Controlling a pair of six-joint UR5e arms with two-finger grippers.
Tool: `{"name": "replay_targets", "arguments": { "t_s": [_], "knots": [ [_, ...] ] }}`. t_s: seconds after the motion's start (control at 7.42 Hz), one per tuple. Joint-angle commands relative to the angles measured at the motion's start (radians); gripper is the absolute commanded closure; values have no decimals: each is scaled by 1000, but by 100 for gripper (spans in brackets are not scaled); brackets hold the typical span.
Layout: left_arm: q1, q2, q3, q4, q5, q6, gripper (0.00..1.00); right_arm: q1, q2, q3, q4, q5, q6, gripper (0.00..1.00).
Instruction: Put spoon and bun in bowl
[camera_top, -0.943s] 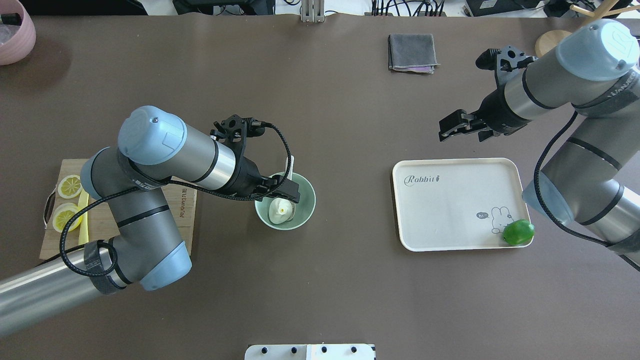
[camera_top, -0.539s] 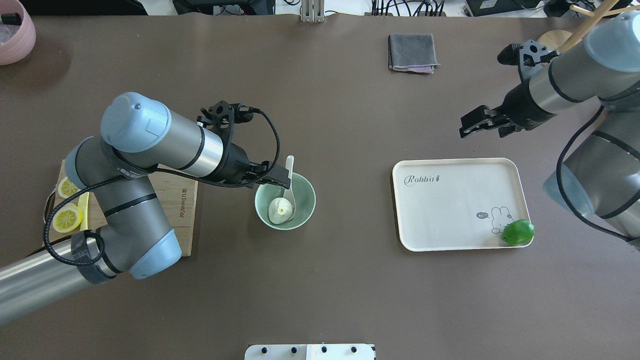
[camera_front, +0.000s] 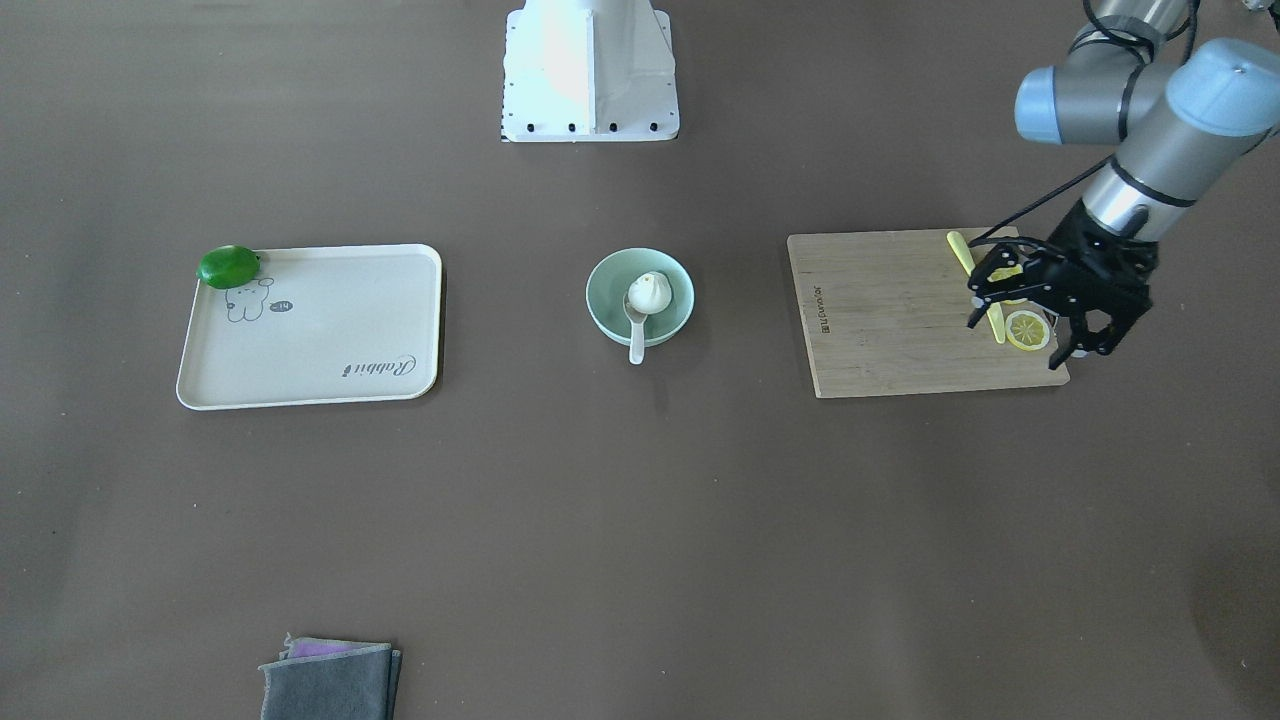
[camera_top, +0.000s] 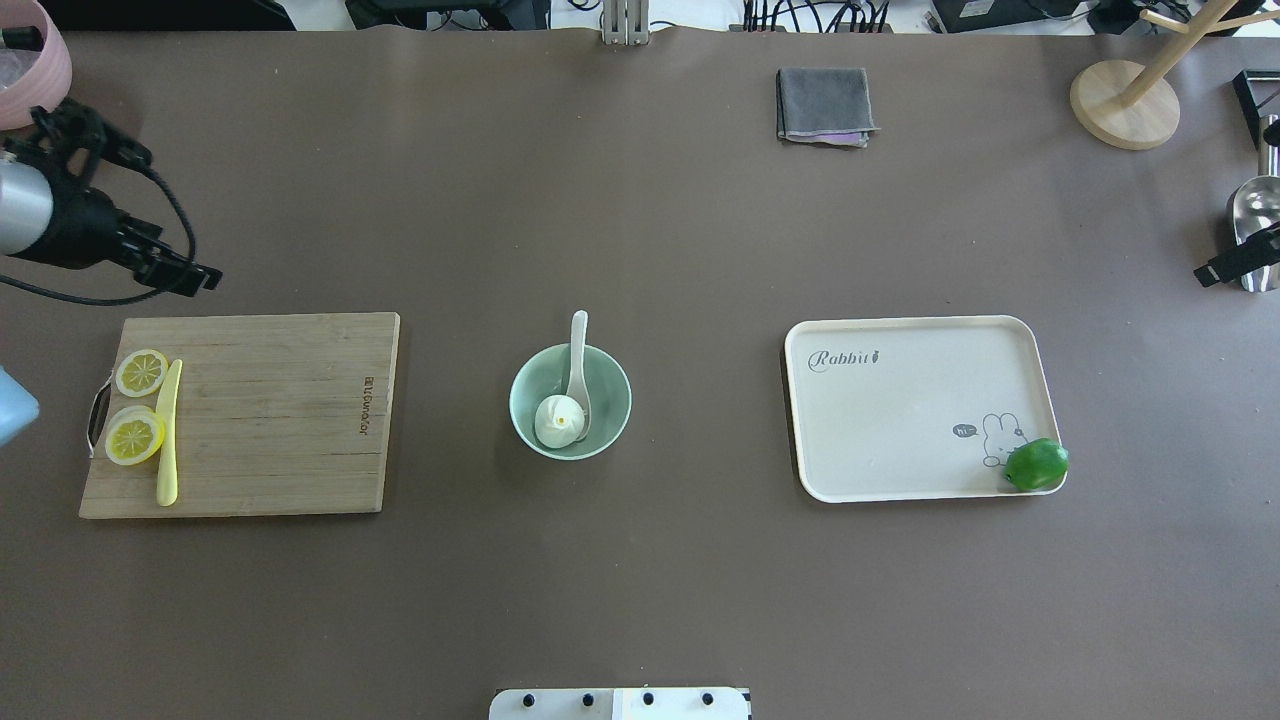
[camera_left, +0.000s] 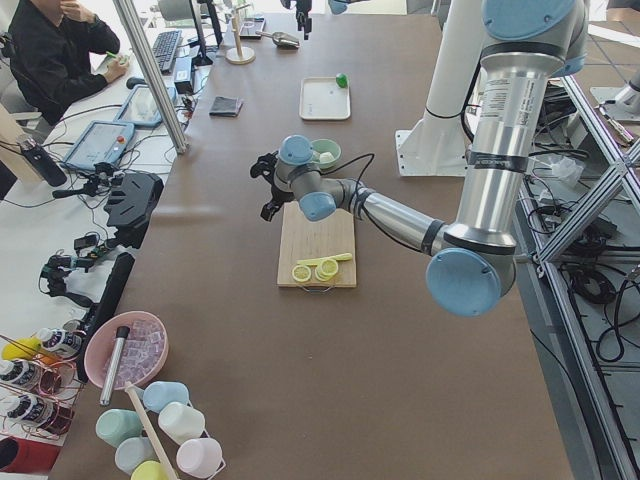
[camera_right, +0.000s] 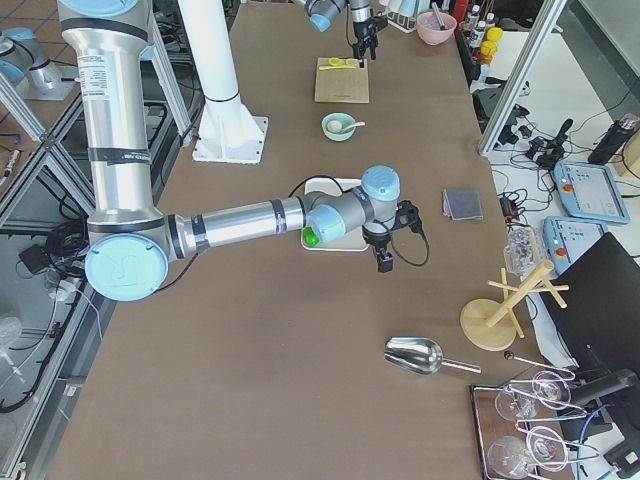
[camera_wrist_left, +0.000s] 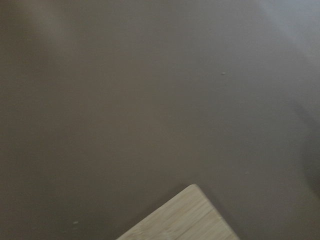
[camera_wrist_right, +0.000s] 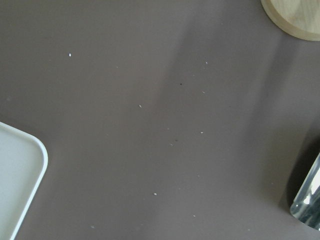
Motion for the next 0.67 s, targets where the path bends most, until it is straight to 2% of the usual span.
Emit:
{"name": "replay_targets", "arguments": {
  "t_s": [0.0,0.13,0.27,0.4,0.54],
  "knots": [
    [-228,122,19,30,-104,93,2,53,-36,-62,7,-1,-51,0],
    [-285,171,28,15,-105,104,2,53,-30,-108,17,-8,-51,0],
    [-305,176,52,10,-96,104,2,53,-31,-125,13,-13,-42,0],
    [-333,178,72,12,-95,104,2,53,-27,-148,11,-66,-47,0],
    [-342,184,88,16,-94,104,2,74,-16,-148,4,-76,-54,0]
  ]
}}
